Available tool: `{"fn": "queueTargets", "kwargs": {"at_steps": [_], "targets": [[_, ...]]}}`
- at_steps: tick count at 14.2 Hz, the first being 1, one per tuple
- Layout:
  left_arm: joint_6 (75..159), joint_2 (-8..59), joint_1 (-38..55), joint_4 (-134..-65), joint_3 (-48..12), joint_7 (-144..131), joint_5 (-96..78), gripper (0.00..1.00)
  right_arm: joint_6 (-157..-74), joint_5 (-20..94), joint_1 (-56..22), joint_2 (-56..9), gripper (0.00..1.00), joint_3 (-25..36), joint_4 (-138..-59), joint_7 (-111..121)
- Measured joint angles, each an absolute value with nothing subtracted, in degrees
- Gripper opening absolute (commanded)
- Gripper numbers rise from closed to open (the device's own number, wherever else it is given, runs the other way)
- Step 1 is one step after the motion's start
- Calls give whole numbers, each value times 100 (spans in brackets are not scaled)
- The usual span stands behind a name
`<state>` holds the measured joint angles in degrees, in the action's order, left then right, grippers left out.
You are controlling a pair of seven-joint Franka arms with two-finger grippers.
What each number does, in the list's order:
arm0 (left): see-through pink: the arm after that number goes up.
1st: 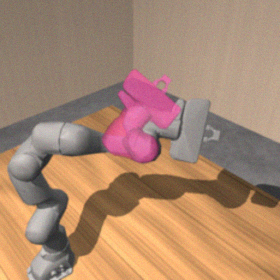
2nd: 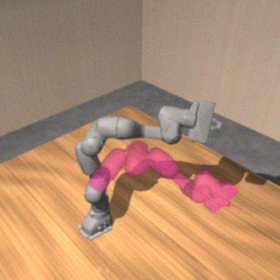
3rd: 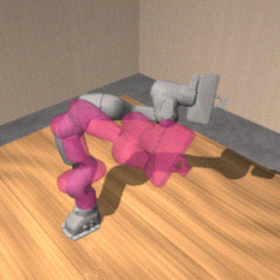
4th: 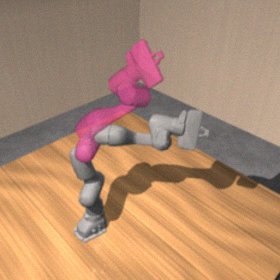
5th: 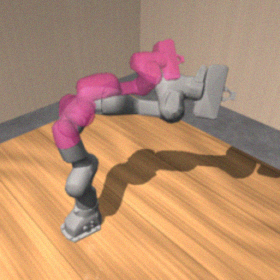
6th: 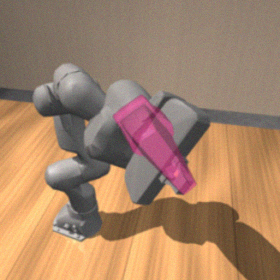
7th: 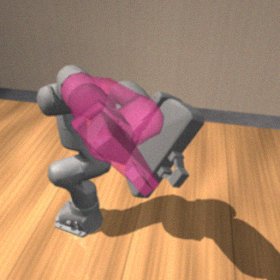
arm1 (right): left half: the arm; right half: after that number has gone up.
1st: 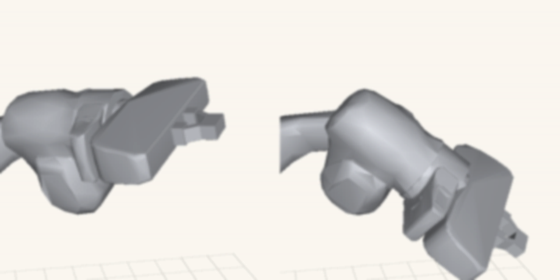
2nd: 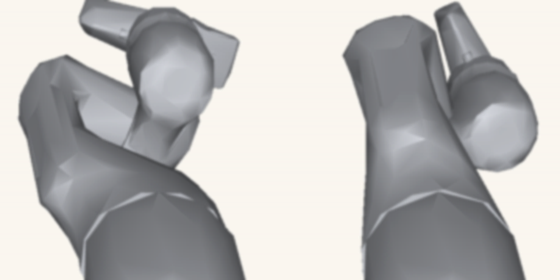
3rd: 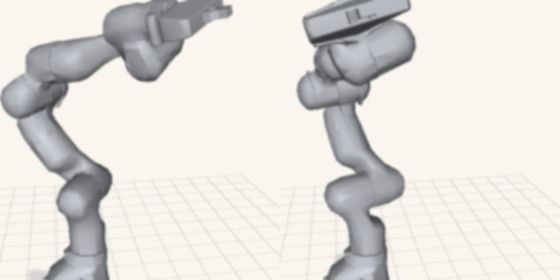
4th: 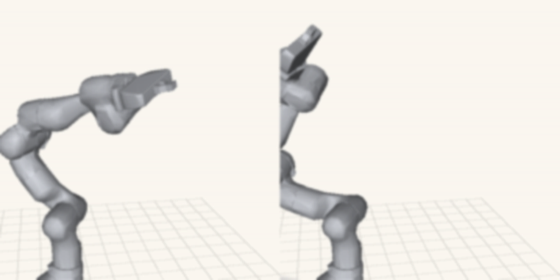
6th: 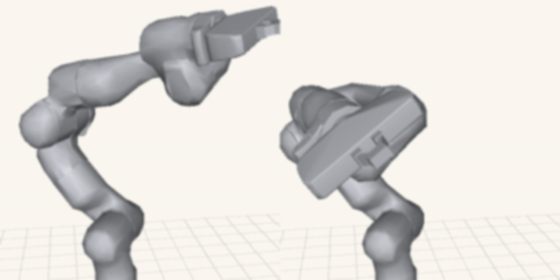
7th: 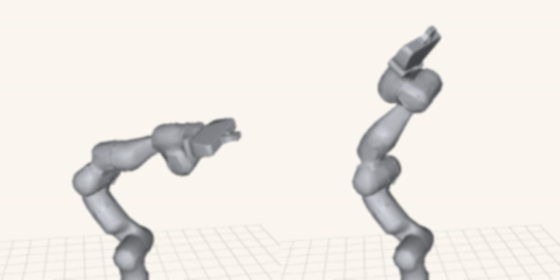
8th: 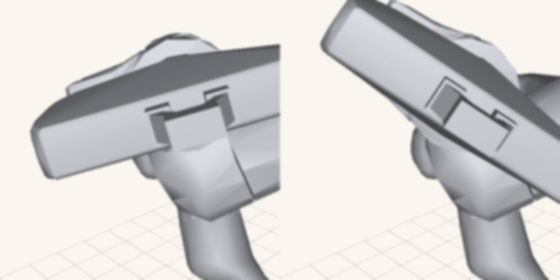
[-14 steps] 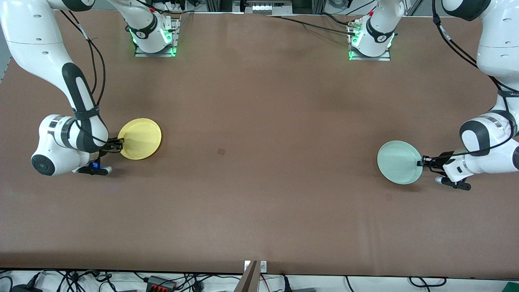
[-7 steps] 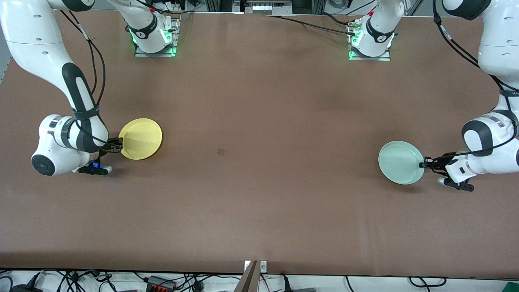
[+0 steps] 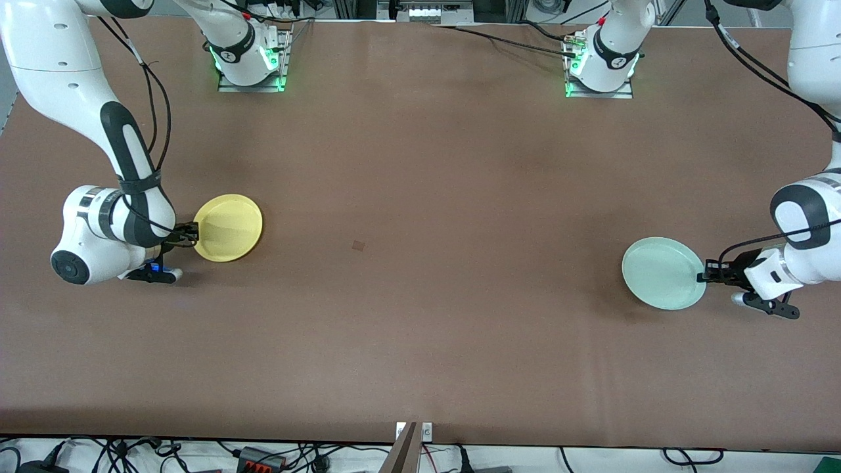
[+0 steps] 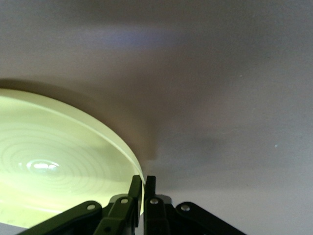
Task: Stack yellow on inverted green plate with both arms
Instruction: 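Reach the left gripper to the green plate and grasp its rim, then lift the green plate and flip it upside down with the left gripper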
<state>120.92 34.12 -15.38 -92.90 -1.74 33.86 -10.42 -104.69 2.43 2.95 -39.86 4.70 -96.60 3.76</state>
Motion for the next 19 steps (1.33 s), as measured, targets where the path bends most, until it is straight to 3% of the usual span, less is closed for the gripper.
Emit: {"fn": "queueTargets", "kwargs": {"at_steps": [6,14,19], "targets": [[11906,3011,-804,-9276,-192,2577,-256,1,-10444,268,297,-3974,0,469,-9657,507],[10798,2811,690,-8803,-231,78,1604,1,-10399,310,297,-3924,0,455,-9516,546],[10010,2821,2132,-8715,-245,-1837,3175,1,-9573,557,299,-3852,0,455,-8786,546]]}}
